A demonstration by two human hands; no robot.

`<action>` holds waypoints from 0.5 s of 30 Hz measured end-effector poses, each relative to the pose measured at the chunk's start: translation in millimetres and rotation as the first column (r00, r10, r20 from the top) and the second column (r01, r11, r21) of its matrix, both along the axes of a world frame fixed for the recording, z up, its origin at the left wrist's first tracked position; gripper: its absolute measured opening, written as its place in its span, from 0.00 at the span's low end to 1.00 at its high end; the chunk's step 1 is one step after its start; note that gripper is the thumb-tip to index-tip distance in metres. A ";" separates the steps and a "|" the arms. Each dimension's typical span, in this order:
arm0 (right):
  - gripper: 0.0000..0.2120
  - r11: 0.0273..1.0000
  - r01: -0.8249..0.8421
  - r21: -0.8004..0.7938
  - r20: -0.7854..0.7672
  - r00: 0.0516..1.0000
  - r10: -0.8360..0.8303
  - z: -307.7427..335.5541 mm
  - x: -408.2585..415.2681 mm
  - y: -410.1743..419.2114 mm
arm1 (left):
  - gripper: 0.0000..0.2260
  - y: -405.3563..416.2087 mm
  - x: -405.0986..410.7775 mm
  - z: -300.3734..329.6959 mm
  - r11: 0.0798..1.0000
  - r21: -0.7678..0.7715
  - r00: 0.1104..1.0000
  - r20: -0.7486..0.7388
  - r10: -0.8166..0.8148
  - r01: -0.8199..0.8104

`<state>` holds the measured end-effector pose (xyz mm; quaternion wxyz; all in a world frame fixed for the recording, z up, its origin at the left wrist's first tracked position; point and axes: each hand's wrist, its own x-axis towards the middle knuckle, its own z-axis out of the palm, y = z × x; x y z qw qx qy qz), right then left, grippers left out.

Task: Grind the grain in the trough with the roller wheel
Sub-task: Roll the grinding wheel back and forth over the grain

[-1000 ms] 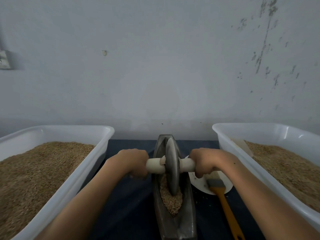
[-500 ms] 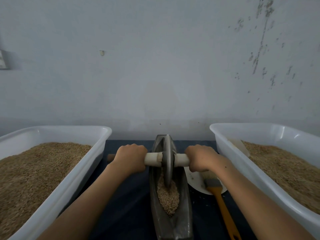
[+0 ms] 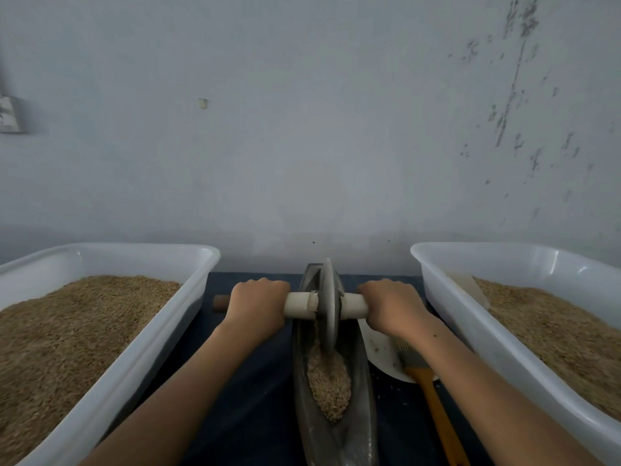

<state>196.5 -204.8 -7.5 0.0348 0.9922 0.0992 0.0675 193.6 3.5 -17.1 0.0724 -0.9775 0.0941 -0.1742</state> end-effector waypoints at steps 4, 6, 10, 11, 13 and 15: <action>0.12 1.000 0.000 0.004 0.034 0.999 0.000 -1.4 -0.8 0.9 | 0.09 1.5 0.6 -2.3 1.000 -0.015 0.999 0.040 -0.016 0.017; 0.13 1.000 -0.009 -0.030 -0.053 0.999 0.007 2.2 -2.5 -0.4 | 0.12 2.5 0.8 0.8 1.000 0.014 0.999 -0.046 -0.017 0.017; 0.17 0.999 0.003 -0.039 -0.306 0.952 -0.015 12.5 -9.1 -2.9 | 0.18 3.4 -3.4 11.0 0.999 0.035 0.956 -0.292 -0.007 0.018; 0.17 1.000 0.009 -0.029 -0.362 0.932 -0.019 14.2 -10.5 -3.4 | 0.19 3.8 -4.8 12.6 0.999 0.028 0.936 -0.351 -0.005 0.016; 0.15 1.000 0.016 -0.020 -0.429 0.903 -0.023 15.9 -11.5 -3.2 | 0.21 4.4 -6.8 14.5 1.000 0.015 0.905 -0.425 0.000 0.007; 0.15 1.000 0.027 -0.009 -0.436 0.899 -0.028 15.7 -10.9 -2.7 | 0.20 3.7 -6.8 14.3 1.000 0.014 0.910 -0.415 0.008 -0.003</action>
